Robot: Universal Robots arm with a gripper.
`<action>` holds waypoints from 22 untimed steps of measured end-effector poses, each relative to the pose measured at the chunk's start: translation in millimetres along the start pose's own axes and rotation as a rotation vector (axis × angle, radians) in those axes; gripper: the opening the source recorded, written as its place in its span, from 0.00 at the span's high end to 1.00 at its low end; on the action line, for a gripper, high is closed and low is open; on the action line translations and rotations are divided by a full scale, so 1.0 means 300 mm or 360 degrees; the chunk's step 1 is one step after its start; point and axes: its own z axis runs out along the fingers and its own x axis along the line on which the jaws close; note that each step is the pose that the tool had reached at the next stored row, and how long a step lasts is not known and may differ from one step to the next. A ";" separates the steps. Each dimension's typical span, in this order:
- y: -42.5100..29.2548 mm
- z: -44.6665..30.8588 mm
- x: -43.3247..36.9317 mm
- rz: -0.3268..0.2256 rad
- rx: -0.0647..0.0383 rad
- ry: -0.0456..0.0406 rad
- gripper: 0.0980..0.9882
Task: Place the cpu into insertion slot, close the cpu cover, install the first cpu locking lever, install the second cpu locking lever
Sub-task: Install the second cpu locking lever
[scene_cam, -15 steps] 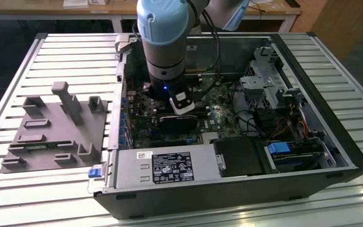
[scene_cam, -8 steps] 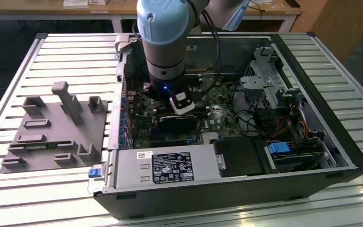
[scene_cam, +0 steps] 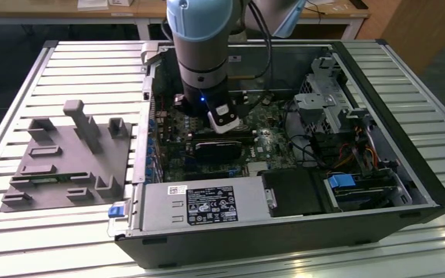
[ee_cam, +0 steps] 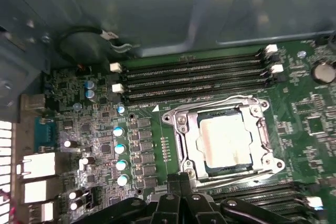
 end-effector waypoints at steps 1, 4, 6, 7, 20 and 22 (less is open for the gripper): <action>0.002 -0.009 0.000 0.0000 0.0000 0.0000 0.99; 0.008 -0.030 -0.001 0.0000 -0.0001 0.0000 0.99; 0.009 -0.030 -0.005 0.0000 -0.0001 0.0000 0.99; 0.010 -0.030 -0.011 0.0000 -0.0001 0.0000 0.99; 0.051 -0.017 -0.115 -0.0001 0.0034 -0.0005 0.99; 0.064 -0.014 -0.118 -0.0002 0.0047 -0.0007 0.99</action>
